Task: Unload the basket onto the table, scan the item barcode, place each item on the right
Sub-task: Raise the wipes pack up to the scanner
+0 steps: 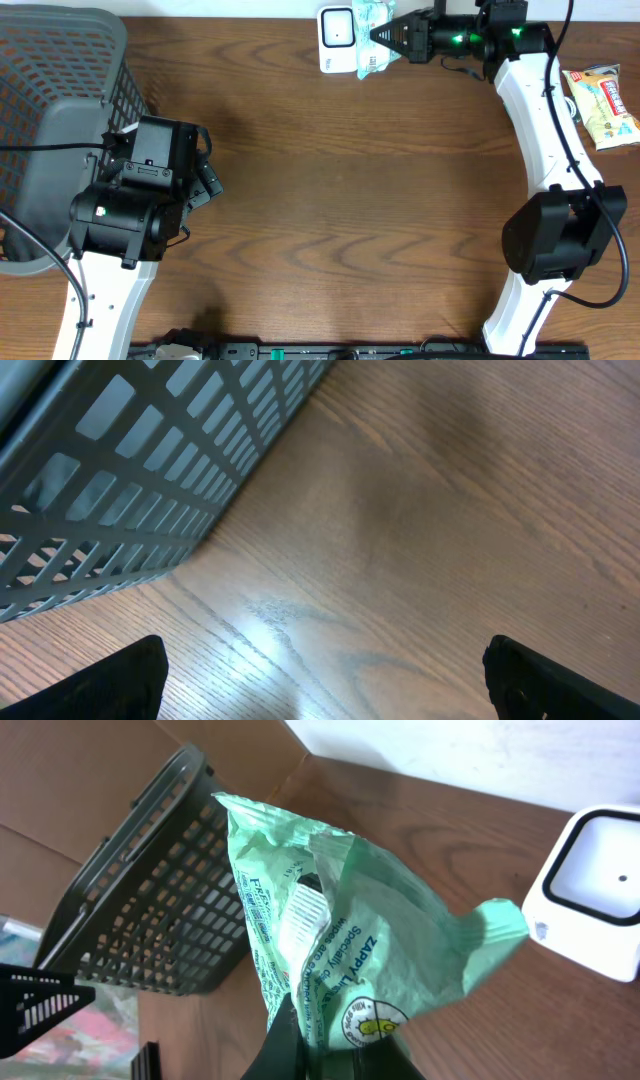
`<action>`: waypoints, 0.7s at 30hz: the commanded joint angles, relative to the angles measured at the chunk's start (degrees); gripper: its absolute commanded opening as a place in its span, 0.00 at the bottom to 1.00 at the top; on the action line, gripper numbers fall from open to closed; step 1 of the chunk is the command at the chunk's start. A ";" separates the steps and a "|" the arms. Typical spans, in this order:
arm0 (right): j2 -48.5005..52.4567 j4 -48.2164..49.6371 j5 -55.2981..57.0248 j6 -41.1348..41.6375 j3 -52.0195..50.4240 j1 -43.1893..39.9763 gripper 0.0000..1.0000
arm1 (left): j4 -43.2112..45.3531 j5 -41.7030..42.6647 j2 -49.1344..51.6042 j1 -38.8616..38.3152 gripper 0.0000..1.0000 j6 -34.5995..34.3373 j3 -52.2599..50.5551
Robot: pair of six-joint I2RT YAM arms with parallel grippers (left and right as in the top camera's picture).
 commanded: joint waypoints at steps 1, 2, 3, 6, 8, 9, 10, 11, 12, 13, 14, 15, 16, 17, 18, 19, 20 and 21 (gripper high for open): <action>0.07 -0.39 -1.38 0.85 0.24 1.05 0.01 | -0.17 -1.16 -0.07 0.31 1.00 -0.26 0.11; 0.07 -0.44 -1.38 0.85 0.22 1.14 0.01 | -0.17 -1.16 -0.07 0.31 1.00 -0.26 0.11; 0.07 -0.76 -1.38 0.85 0.22 1.31 0.01 | -0.17 -1.16 -0.07 0.31 1.00 -0.26 0.11; 0.09 -1.95 -0.68 0.85 0.22 1.77 0.01 | -0.17 -1.16 -0.07 0.31 1.00 -0.26 0.11; 0.07 -3.13 1.03 0.83 0.20 1.99 0.01 | -0.17 -1.16 -0.07 0.31 1.00 -0.26 0.11; 0.09 -4.39 2.78 0.83 0.20 2.10 0.01 | -0.17 -1.16 -0.07 0.31 1.00 -0.26 0.11; 0.09 -5.35 4.39 0.83 0.15 2.19 0.01 | -0.17 -1.16 -0.07 0.31 1.00 -0.26 0.11; 0.22 -6.95 7.78 0.83 -0.04 2.49 0.01 | -0.17 -1.16 -0.07 0.31 1.00 -0.26 0.11; 0.26 -8.39 11.06 0.83 -0.13 2.80 0.01 | -0.17 -1.16 -0.07 0.31 1.00 -0.26 0.11; 0.28 -10.56 17.18 0.83 -0.24 3.39 0.01 | -0.17 -1.16 -0.07 0.31 1.00 -0.26 0.11; 0.31 -12.41 23.93 0.87 -0.55 4.09 0.01 | -0.17 -1.16 -0.07 0.31 1.00 -0.26 0.11; 0.31 -14.49 33.05 1.18 -1.07 5.16 0.01 | -0.17 -1.16 -0.07 0.31 1.00 -0.26 0.11; 0.31 -15.39 38.03 1.86 -1.29 5.66 0.01 | -0.17 -1.16 -0.07 0.31 1.00 -0.26 0.11; 0.31 -17.16 49.46 4.33 -2.43 7.23 0.01 | -0.17 -1.16 -0.07 0.31 1.00 -0.26 0.11; 0.31 -17.84 58.86 6.95 -3.98 8.59 0.01 | -0.17 -1.16 -0.07 0.31 1.00 -0.26 0.11; 0.31 -18.18 67.30 9.31 -5.90 10.12 0.01 | -0.17 -1.16 -0.07 0.31 1.00 -0.26 0.11; 0.31 -18.16 72.52 10.64 -7.65 11.19 0.01 | -0.17 -1.16 -0.07 0.31 1.00 -0.26 0.11; 0.31 -18.14 76.70 11.61 -9.29 12.31 0.01 | -0.17 -1.16 -0.07 0.31 1.00 -0.26 0.11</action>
